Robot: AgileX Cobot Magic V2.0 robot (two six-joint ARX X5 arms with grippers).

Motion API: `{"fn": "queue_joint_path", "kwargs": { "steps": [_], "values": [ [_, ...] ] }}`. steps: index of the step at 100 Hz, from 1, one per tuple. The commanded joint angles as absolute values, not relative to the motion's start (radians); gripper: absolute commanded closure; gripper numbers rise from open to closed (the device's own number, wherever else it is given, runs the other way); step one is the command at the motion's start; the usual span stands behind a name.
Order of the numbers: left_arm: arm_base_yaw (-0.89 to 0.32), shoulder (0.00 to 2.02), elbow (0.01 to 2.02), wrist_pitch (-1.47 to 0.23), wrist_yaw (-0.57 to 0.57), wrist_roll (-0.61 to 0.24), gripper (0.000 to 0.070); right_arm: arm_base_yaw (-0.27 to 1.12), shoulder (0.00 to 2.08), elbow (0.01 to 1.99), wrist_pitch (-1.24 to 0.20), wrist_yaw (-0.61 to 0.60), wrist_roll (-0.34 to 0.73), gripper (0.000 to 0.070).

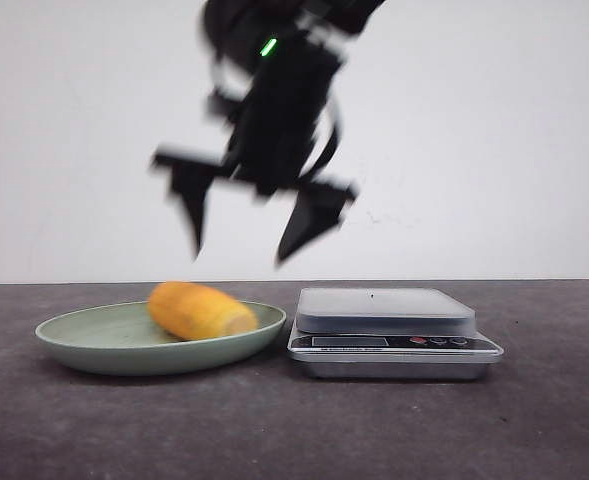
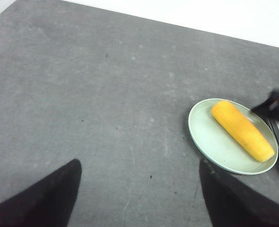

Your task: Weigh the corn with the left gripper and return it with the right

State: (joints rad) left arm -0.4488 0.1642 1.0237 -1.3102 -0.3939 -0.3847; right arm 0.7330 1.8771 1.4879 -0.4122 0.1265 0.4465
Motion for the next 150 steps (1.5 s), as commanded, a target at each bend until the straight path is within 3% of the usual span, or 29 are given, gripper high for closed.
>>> {"fn": "queue_joint_path", "kwargs": {
  "steps": [1, 19, 43, 86, 116, 150],
  "values": [
    [-0.452, 0.162, 1.035, -1.294, -0.398, -0.374, 0.0224, 0.701, 1.797, 1.52, -0.433, 0.129, 0.335, 0.0156],
    [-0.452, 0.162, 1.035, -1.281, -0.394, -0.352, 0.0224, 0.54, 1.55, 1.52, -0.591, 0.12, 0.205, 0.0156],
    [-0.452, 0.162, 1.034, -1.232, -0.393, -0.344, 0.0224, 0.368, 1.209, 1.52, -0.81, 0.095, 0.134, 0.0156],
    [-0.452, 0.162, 1.011, -1.213, -0.391, -0.298, 0.0224, 0.373, 0.693, 1.396, -1.14, 0.103, 0.154, 0.0156],
    [-0.452, 0.162, 1.011, -1.198, -0.392, -0.297, 0.0226, 0.369, 0.389, 1.231, -1.164, 0.105, 0.186, 0.0158],
    [-0.452, 0.162, 1.011, -1.177, -0.392, -0.296, 0.024, 0.369, 0.343, 1.136, -1.155, 0.105, 0.216, 0.0177]
  ]
}}
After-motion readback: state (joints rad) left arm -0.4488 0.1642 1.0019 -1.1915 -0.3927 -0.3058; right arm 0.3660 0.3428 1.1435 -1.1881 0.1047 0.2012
